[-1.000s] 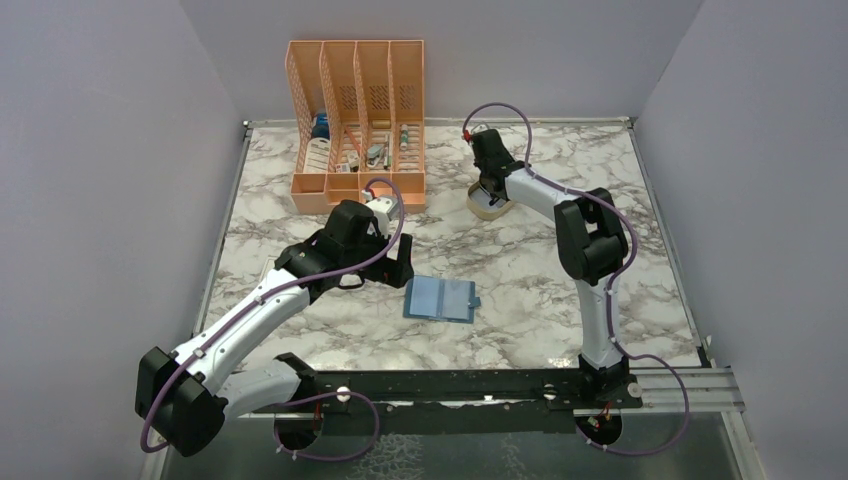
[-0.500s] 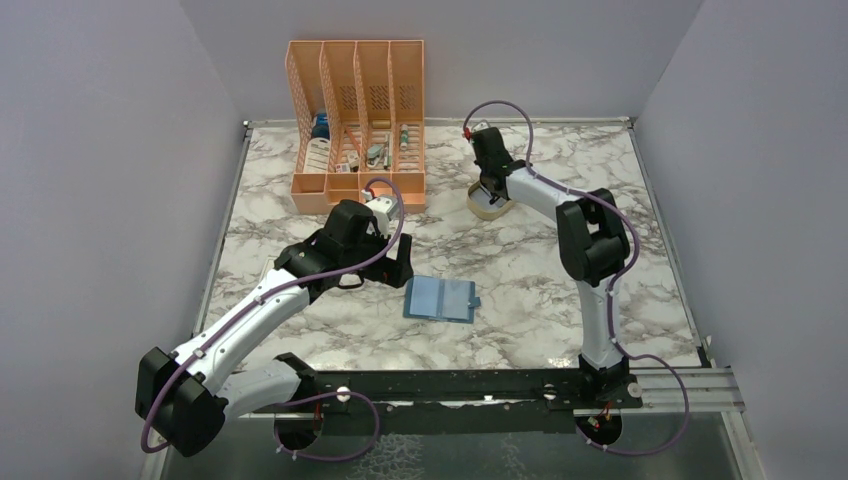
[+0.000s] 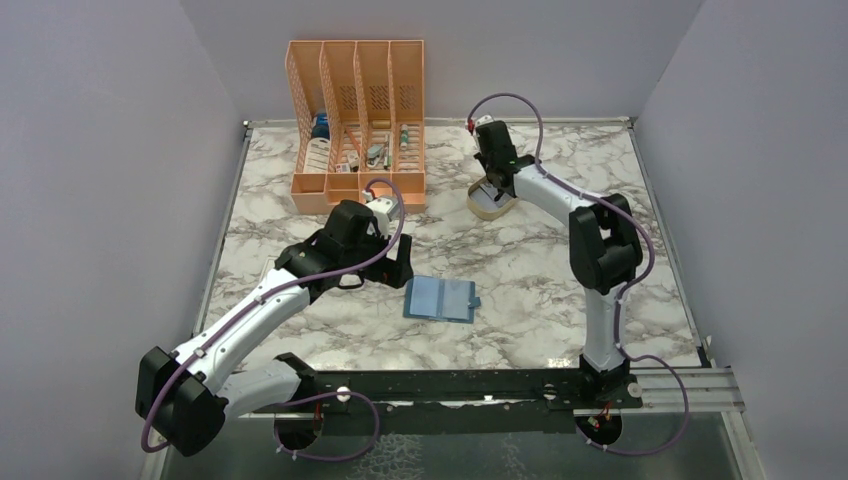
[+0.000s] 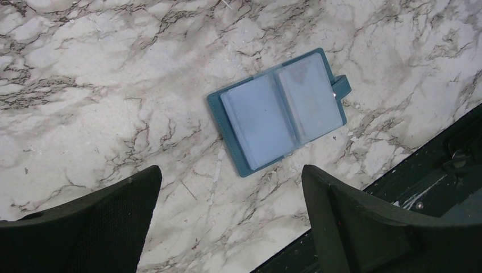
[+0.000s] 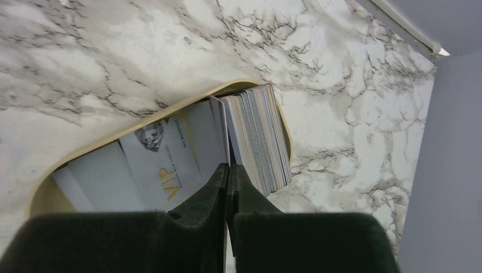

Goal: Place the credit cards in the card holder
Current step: Pick up the credit card from the storage box.

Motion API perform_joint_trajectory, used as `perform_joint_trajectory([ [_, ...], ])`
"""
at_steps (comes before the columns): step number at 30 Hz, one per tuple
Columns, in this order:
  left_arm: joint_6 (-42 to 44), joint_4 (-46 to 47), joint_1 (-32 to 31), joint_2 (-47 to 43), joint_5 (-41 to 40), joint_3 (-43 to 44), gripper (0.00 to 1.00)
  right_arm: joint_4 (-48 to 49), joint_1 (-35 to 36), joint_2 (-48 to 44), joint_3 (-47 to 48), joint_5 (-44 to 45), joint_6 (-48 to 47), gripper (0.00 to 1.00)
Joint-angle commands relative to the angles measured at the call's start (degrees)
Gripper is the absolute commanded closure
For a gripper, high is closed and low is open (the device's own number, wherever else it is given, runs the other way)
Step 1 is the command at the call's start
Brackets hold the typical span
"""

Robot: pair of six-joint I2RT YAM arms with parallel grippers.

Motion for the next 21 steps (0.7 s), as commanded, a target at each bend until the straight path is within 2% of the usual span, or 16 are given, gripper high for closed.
perform_joint_trajectory([
  [1,-0.4,0.7,0.3,1.1,1.6,-1.2,0.06,-2.5,-0.3,-6.2,-2.0,-6.8,4.9,0.99],
  [8,-3.3,0.7,0.3,3.9,4.0,-1.4,0.2,-7.3,-0.3,-15.3,-8.6,-13.5,14.5,0.99],
  [12,-6.0,1.8,0.3,3.9,5.9,-2.8,0.34,-9.8,-0.3,-21.5,-14.0,-19.5,21.3,0.99],
  [17,-10.1,4.3,0.3,5.1,8.4,-5.2,0.7,-8.2,-0.1,-29.7,-22.9,-29.7,28.7,0.99],
  [21,-13.1,6.9,0.3,6.0,9.2,-7.3,0.94,-4.7,0.4,-36.4,-30.6,-38.3,34.3,0.99],
])
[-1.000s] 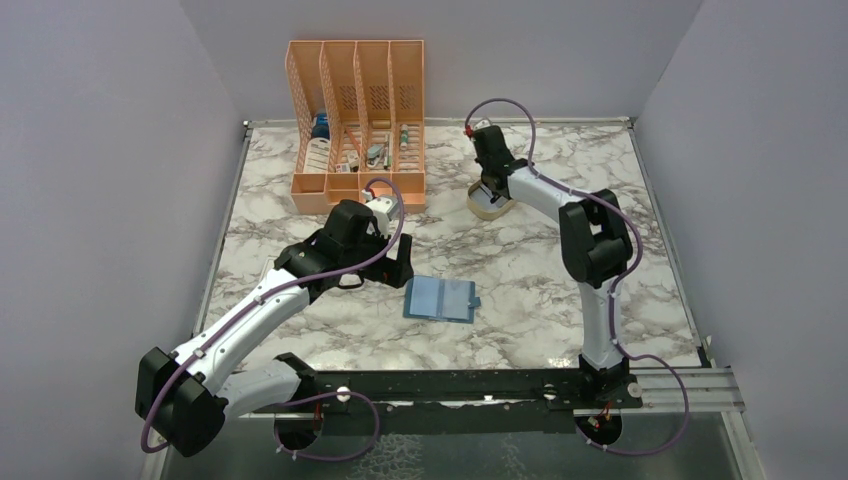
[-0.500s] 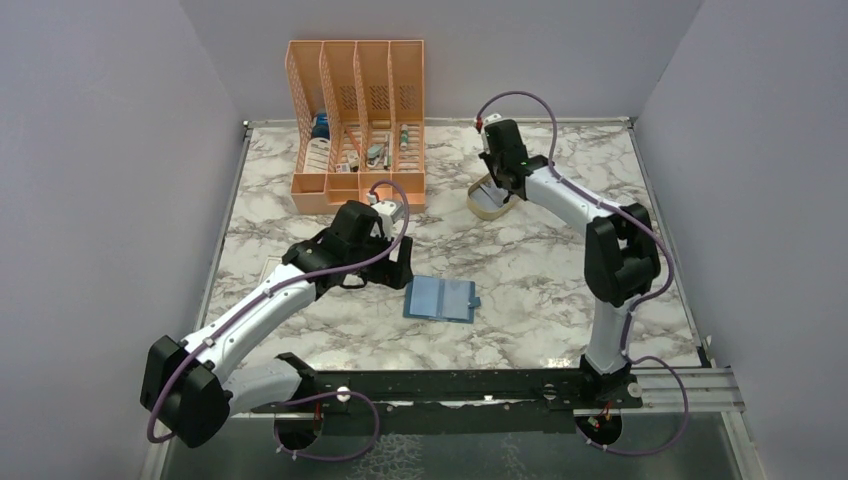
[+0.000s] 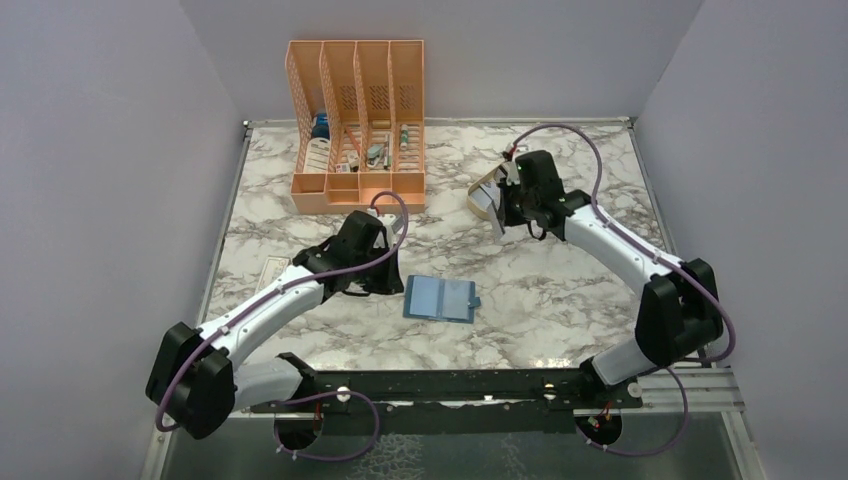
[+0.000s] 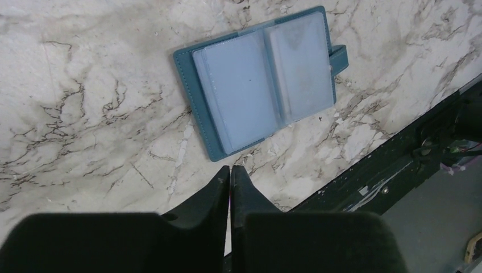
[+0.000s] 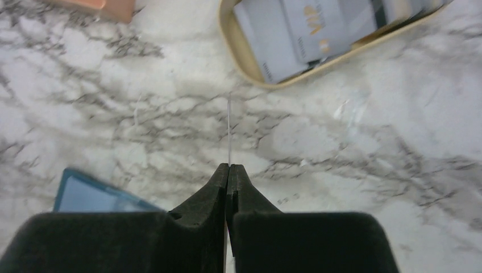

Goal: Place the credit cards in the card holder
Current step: Pick up the credit card from the storage box, then insert the credit card into the card holder.

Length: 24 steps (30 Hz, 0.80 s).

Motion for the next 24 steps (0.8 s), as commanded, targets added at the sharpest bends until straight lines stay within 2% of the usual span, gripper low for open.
perform_joint_trajectory([
  [1,-4.9,4.7,0.3,0.9,2.8,-2.7,0.96,4.1,0.5,-7.0,-7.4,-15.1,9.6,0.99],
  [3,-6.4,6.6,0.3,1.3,3.0,-3.9,1.0,5.4,0.7,-9.3,-10.6,-18.6,11.5,0.99],
  [11,-10.0,15.4,0.3,4.9,6.9,-8.6,1.0,12.5,1.7,-15.7,-20.9,-26.6,21.0,0.99],
  [24,-11.0,21.3,0.3,12.5,4.0,-10.3,1.0,26.3,8.3,-14.8,-31.3,-28.3,34.3,0.99],
])
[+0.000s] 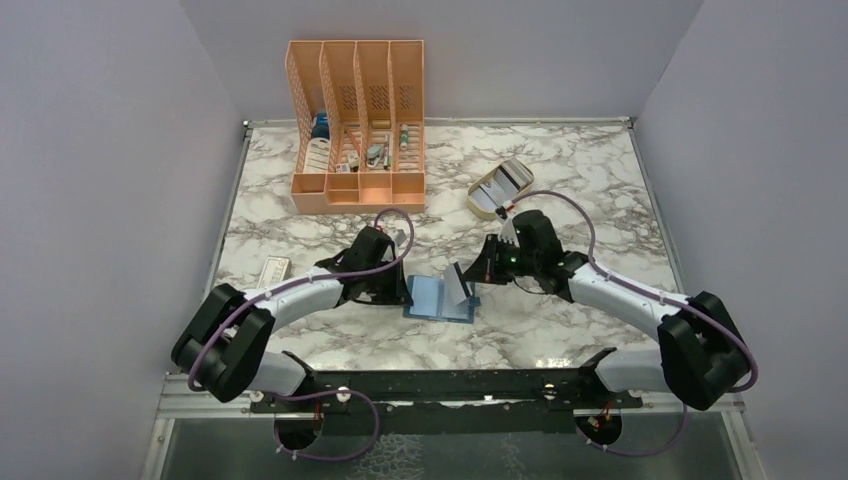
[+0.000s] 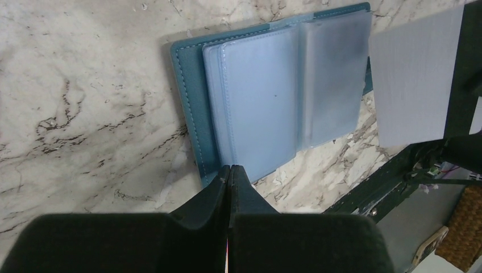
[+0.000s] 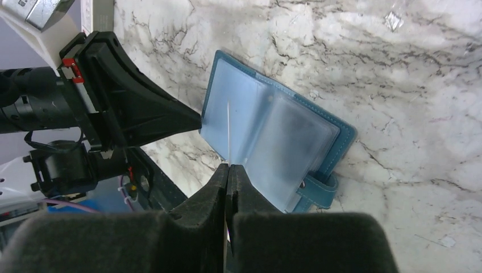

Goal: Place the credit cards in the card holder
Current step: Insert the credit card into the card holder.

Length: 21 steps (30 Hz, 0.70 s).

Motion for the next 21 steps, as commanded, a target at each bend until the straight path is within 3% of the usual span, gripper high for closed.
perform_joint_trajectory([
  [1,-0.5,2.8,0.3,2.0,-1.0,-0.2,1.0,7.3,0.9,0.7,-2.3,-1.3,5.3,0.99],
  [21,-3.3,3.1,0.2,2.6,-2.5,-4.3,1.0,18.8,1.9,9.7,-8.9,-3.4,10.3,0.99],
])
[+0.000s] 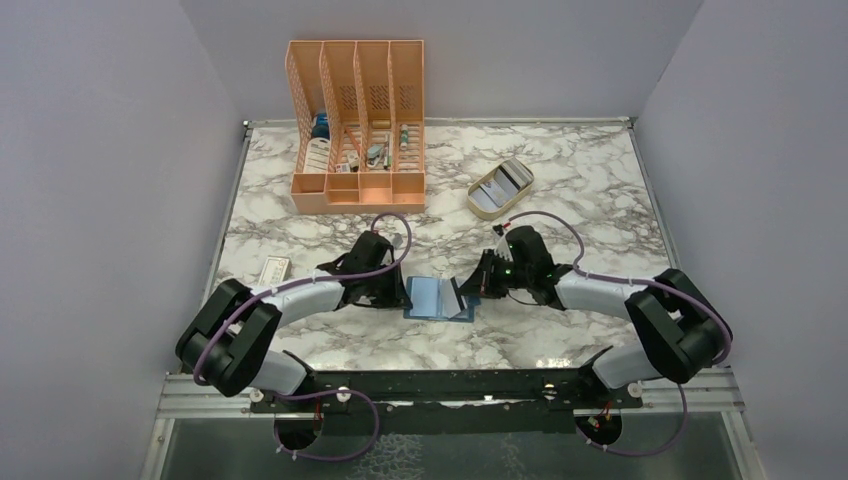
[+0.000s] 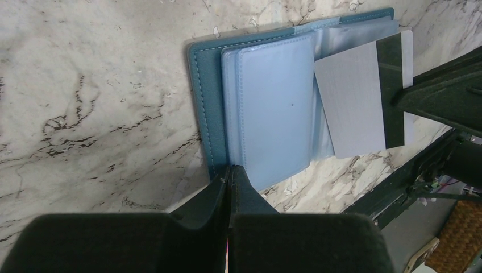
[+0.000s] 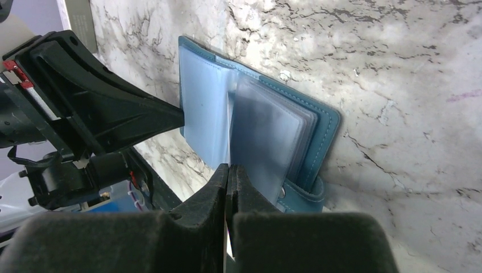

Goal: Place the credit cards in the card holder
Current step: Insert the credit card into the card holder.

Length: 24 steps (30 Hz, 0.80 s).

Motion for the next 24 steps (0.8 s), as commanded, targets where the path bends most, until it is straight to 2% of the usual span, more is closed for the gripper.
perform_joint_trajectory([
  [1,-0.7,-0.8,-0.1,-0.6,-1.3,-2.2,1.0,5.3,0.7,2.0,-0.6,-1.9,1.3,0.99],
  [17,-1.1,-0.9,-0.1,-0.5,-1.0,-2.6,0.99,9.2,1.2,4.4,-1.1,-4.7,2.3,0.99],
  [21,-1.5,-3.1,-0.1,-1.7,-3.0,-1.2,0.88,5.7,1.2,2.2,-0.1,-2.8,1.0,0.99],
  [24,-1.3,-5.6,-0.1,-2.5,-4.9,0.6,0.85,2.4,1.2,1.0,1.0,0.1,-0.1,0.99],
])
